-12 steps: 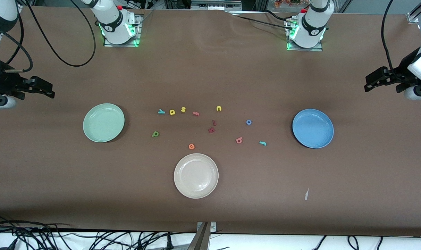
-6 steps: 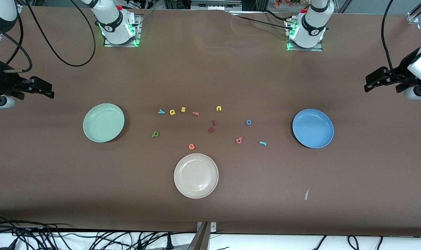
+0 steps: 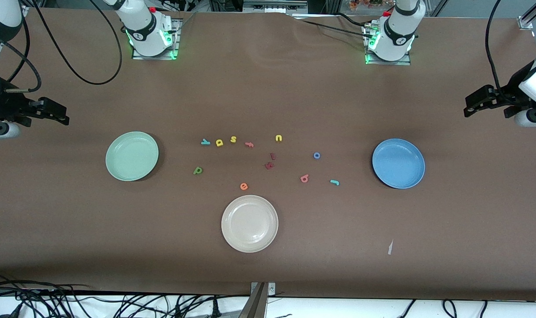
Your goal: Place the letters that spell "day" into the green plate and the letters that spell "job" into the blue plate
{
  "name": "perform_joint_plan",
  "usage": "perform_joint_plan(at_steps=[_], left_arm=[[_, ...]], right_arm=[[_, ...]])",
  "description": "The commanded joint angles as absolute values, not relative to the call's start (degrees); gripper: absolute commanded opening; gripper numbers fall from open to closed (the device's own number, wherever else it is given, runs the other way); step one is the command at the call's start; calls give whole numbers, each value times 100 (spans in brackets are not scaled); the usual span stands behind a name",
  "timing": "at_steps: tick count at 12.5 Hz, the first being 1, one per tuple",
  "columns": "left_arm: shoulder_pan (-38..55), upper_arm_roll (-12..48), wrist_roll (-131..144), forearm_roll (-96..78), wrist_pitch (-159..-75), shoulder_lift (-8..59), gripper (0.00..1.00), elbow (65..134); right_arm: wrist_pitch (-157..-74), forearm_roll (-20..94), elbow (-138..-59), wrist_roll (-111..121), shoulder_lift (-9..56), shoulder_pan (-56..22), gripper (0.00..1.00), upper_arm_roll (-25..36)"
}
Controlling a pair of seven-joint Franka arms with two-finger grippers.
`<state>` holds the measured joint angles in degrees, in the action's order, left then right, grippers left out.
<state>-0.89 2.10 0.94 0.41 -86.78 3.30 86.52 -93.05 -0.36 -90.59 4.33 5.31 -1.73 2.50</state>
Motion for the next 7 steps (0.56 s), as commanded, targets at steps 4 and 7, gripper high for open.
perform_joint_plan(at_steps=[4, 7], left_arm=[[-97, 202, 123, -79, -8640, 378, 100, 8534], [-97, 202, 132, -79, -8640, 378, 100, 8534]], right_arm=[[-9229, -70, -9026, 466, 492, -202, 100, 229], [-9272, -79, -9026, 483, 510, -211, 100, 229]])
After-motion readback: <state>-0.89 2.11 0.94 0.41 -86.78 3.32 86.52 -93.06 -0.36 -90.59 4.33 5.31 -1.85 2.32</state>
